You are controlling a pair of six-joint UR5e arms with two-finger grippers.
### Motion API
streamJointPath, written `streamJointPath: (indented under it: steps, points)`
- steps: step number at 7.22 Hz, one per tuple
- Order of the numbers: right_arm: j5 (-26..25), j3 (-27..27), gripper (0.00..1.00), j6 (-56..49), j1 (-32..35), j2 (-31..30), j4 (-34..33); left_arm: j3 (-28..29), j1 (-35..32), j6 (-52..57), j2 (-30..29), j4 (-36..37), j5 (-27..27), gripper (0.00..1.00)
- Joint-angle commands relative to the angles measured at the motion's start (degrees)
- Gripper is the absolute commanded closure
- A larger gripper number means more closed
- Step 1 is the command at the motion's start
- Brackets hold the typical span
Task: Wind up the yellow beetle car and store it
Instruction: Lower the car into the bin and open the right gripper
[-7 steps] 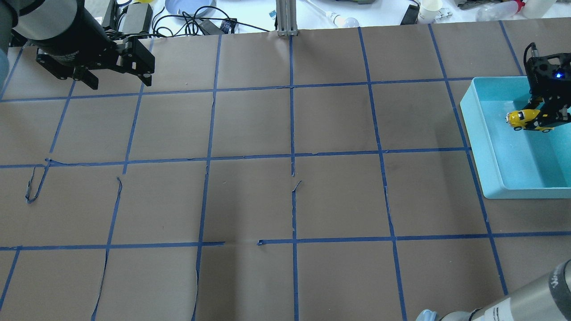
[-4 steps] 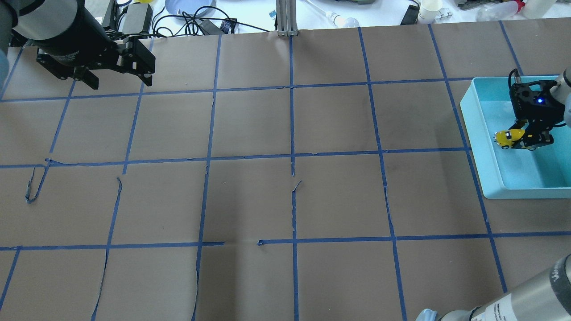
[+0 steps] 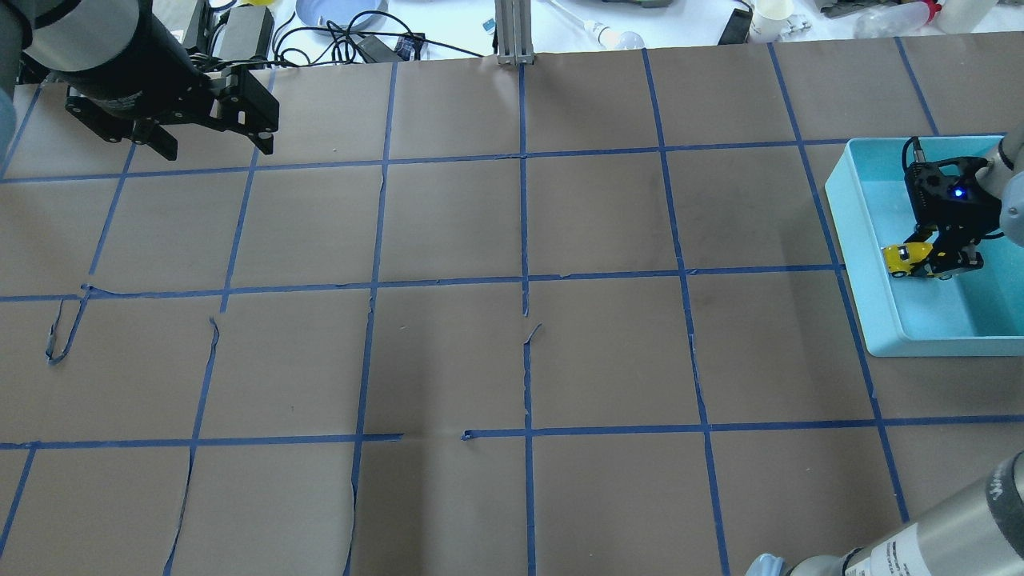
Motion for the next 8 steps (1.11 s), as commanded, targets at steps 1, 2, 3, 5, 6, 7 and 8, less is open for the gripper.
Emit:
streamJointPath:
  steps: [1, 2, 3, 5, 6, 7, 8]
  points:
    - [-1.3, 0.0, 0.35, 0.3, 0.0, -0.5, -1.0, 0.0, 0.0, 0.0, 0.0, 0.0, -0.1, 0.00]
    - [-1.2, -0.3, 0.09, 0.2, 0.0, -0.7, -0.7, -0.1, 0.1, 0.0, 0.0, 0.0, -0.1, 0.00]
    - [-1.5, -0.7, 0.00, 0.5, 0.0, -1.1, -0.7, -0.1, 0.0, 0.0, 0.0, 0.0, -0.1, 0.00]
    - [-1.5, -1.9, 0.00, 1.0, 0.4, -7.0, 0.3, -0.1, 0.0, 0.0, 0.1, 0.0, -0.1, 0.00]
    - [-1.5, -3.0, 0.00, 1.6, 1.4, -10.7, 3.4, -0.1, 0.1, 0.0, 0.0, 0.0, -0.1, 0.00]
    - [-1.6, -4.4, 0.00, 3.0, 3.0, -13.9, 7.3, 0.0, 0.0, 0.0, 0.0, 0.0, -0.1, 0.00]
    - [-1.7, -6.4, 0.00, 5.8, 3.3, -16.9, 11.4, 0.0, 0.0, 0.0, 0.0, 0.0, -0.1, 0.00]
